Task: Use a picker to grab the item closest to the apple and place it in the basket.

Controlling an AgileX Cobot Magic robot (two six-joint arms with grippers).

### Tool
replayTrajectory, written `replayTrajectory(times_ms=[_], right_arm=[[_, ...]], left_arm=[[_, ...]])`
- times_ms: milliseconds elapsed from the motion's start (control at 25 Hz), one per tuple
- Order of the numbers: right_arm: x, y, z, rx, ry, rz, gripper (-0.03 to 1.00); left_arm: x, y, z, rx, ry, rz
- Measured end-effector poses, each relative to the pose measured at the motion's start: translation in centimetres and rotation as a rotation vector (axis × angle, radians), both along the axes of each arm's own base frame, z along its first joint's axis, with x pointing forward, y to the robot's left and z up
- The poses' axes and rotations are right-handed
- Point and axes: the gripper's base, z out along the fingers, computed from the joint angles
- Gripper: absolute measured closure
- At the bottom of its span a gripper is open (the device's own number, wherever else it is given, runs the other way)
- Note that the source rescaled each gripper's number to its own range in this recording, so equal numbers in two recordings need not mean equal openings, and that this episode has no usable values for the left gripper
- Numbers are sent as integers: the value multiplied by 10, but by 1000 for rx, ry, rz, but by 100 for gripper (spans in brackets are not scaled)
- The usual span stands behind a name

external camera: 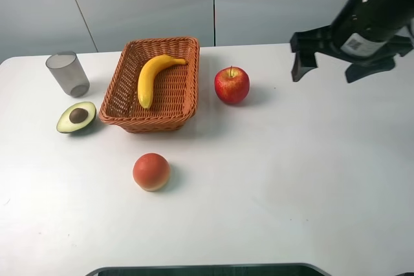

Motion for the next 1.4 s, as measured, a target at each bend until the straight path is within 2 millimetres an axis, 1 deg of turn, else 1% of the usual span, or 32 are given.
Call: replayTrajectory(times_ms=[80, 200, 360, 480, 920, 1040, 1160, 1280, 1400], right_arm=[[-17, -19, 8, 1, -15, -32, 6], [-42, -43, 20, -1, -40, -76, 6], [-75, -61, 34, -7, -93, -94, 6], [-103, -66, 48, -1, -172, -90, 6], [-196, -80, 76, -22, -467, -16, 6], [-218, -84, 79, -35, -535, -15, 6], [-236, -89, 68, -59, -553, -21, 6], [-248, -91, 60, -67, -572, -25, 6], [-259, -93, 60, -60, -628, -27, 6]], left_arm=[[0, 0, 0, 0, 0, 0], [0, 0, 0, 0, 0, 0], [0, 0, 0, 0, 0, 0], [0, 0, 0, 0, 0, 0], [0, 0, 0, 0, 0, 0], [0, 0, 0, 2, 0, -1], [0, 0, 0, 2, 0, -1], [0, 0, 0, 3, 0, -2], [0, 0, 0, 3, 0, -2]])
